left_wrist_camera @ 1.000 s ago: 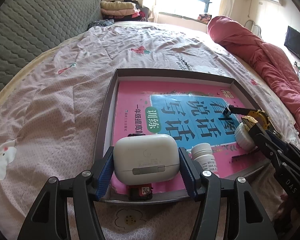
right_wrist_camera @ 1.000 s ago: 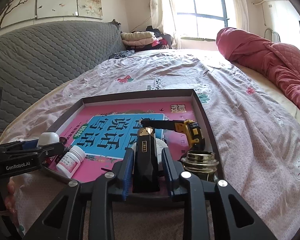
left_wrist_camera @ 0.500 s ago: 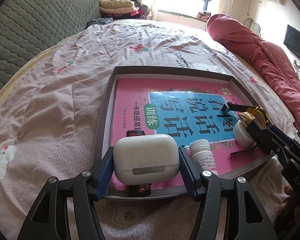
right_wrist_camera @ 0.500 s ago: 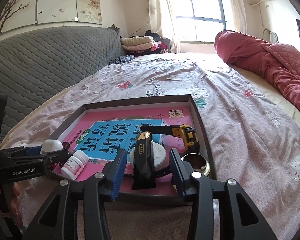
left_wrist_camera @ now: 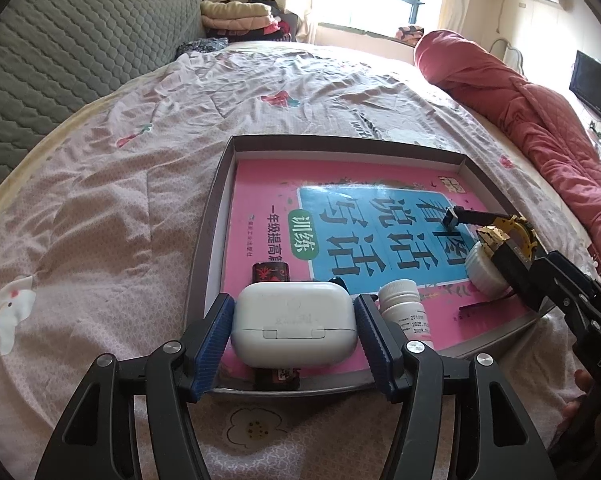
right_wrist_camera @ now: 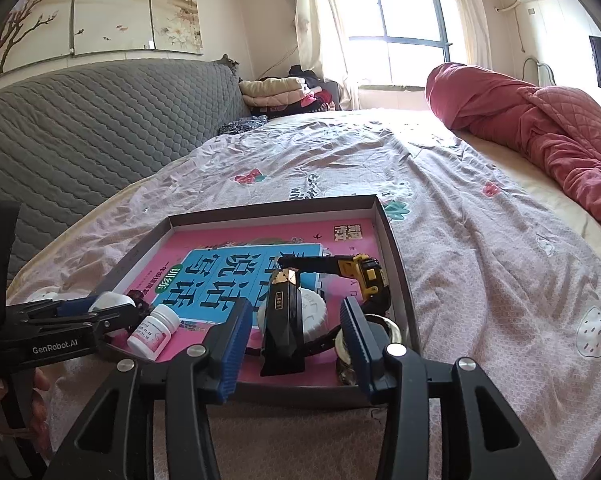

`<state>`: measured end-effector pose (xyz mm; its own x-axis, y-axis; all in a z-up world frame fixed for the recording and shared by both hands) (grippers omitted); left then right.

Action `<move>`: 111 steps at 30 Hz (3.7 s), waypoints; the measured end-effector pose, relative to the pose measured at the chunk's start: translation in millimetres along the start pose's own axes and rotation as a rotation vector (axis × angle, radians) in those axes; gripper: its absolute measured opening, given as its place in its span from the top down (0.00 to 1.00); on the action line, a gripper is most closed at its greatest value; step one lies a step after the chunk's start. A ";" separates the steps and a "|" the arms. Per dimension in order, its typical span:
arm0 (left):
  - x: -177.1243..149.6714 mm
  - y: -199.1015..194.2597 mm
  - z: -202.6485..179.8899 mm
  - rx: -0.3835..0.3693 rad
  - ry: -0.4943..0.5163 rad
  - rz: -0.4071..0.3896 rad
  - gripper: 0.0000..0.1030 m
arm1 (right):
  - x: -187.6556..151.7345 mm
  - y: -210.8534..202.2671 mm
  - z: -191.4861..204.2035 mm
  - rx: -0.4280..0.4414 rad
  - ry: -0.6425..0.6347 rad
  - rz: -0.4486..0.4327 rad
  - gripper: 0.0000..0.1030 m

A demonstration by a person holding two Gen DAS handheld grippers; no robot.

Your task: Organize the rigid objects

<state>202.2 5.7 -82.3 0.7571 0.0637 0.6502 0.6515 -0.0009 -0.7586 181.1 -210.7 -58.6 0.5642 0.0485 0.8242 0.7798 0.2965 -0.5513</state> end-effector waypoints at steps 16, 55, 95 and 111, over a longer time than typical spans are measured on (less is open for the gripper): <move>4.3 -11.2 6.9 0.018 -0.025 -0.023 0.27 | 0.5 -1.0 -5.5 -0.018 0.014 0.002 0.48; -4.8 -107.8 5.4 0.036 -0.019 -0.118 0.24 | 1.5 -70.0 35.8 -0.129 -0.059 -0.040 0.43; -76.6 -125.1 -18.1 0.020 0.005 -0.032 0.24 | -57.4 -101.0 62.8 -0.119 -0.060 0.116 0.43; -80.3 -107.2 -17.8 0.044 0.014 -0.005 0.24 | -62.4 -85.4 55.2 -0.120 -0.039 0.146 0.43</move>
<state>72.4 -17.1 -52.4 0.7545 0.0500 0.6543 0.6529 0.0428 -0.7562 64.3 -186.3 -55.8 0.6645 0.1200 0.7376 0.7186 0.1681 -0.6748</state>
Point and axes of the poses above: each gripper's, at about its wrist camera, not at the fingertips, and y roughly the way its jaws point, z to its left, x to its top, the point moved 6 cm from there along y, roughly the way its jaws point, and after that the axes turned 4 degrees about x, right-handed, at the moved point
